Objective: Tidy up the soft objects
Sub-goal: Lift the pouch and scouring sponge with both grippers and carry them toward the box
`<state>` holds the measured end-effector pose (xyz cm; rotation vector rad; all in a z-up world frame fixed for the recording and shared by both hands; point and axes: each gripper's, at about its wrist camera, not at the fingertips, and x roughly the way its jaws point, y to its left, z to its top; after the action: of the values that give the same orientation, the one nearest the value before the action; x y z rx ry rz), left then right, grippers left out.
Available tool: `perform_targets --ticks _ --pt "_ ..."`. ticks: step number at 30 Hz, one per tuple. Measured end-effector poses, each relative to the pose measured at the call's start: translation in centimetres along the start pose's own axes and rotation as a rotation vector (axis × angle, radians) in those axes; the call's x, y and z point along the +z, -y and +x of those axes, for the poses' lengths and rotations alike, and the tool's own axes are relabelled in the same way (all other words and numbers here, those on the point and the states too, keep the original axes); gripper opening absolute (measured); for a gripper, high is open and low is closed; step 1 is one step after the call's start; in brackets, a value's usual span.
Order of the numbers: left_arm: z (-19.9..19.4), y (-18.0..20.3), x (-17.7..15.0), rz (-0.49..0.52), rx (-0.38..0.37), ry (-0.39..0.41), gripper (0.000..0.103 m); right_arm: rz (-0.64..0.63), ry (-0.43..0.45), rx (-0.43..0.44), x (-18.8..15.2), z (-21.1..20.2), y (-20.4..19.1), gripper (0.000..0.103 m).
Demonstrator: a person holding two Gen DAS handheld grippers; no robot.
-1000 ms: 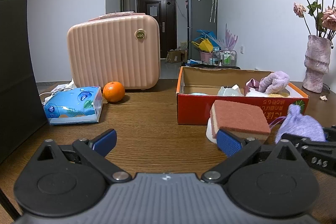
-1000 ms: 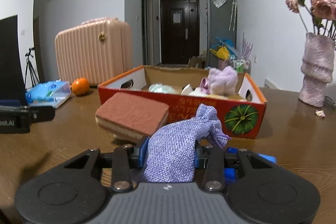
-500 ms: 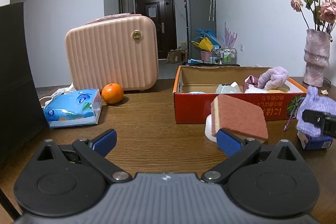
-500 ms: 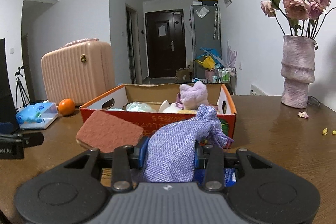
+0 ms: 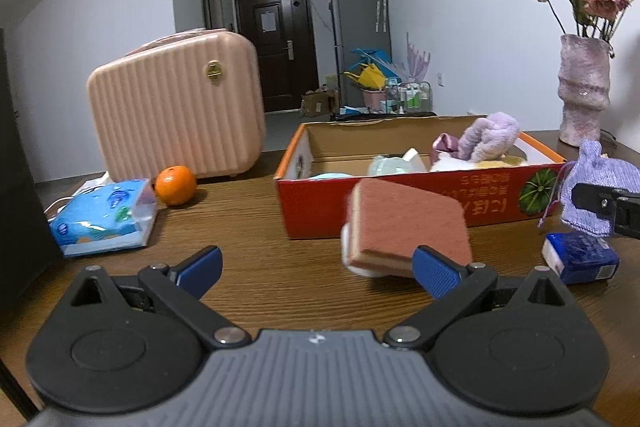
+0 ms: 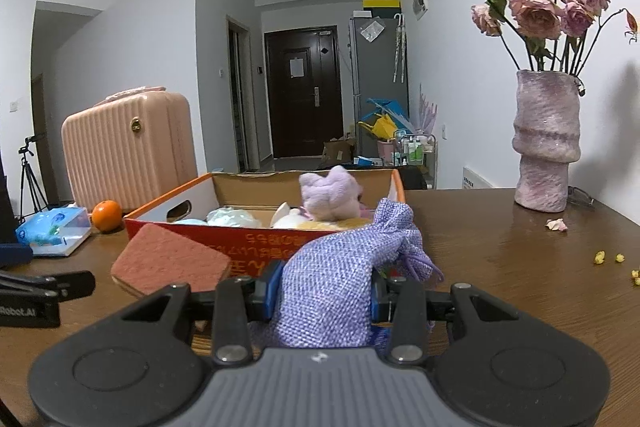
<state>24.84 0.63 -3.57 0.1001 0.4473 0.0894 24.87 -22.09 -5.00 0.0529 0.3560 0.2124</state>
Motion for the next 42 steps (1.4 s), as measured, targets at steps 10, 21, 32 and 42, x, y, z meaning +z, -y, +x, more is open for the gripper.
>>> perform_targets --ticks 10,21,32,42 --pt "1.9 4.0 0.6 0.048 -0.01 -0.005 0.103 0.008 0.004 -0.024 0.2 0.1 2.7 0.039" --pt "4.5 7.9 1.0 0.114 0.011 -0.014 0.103 -0.01 -0.001 -0.045 0.0 0.4 4.8 0.039" --pt "6.7 10.0 1.0 0.177 0.08 -0.038 0.103 -0.03 -0.022 -0.056 -0.3 0.8 6.0 0.039" --pt "8.0 10.2 0.8 0.202 0.131 -0.045 0.103 -0.065 -0.047 0.002 -0.7 1.6 5.7 0.039"
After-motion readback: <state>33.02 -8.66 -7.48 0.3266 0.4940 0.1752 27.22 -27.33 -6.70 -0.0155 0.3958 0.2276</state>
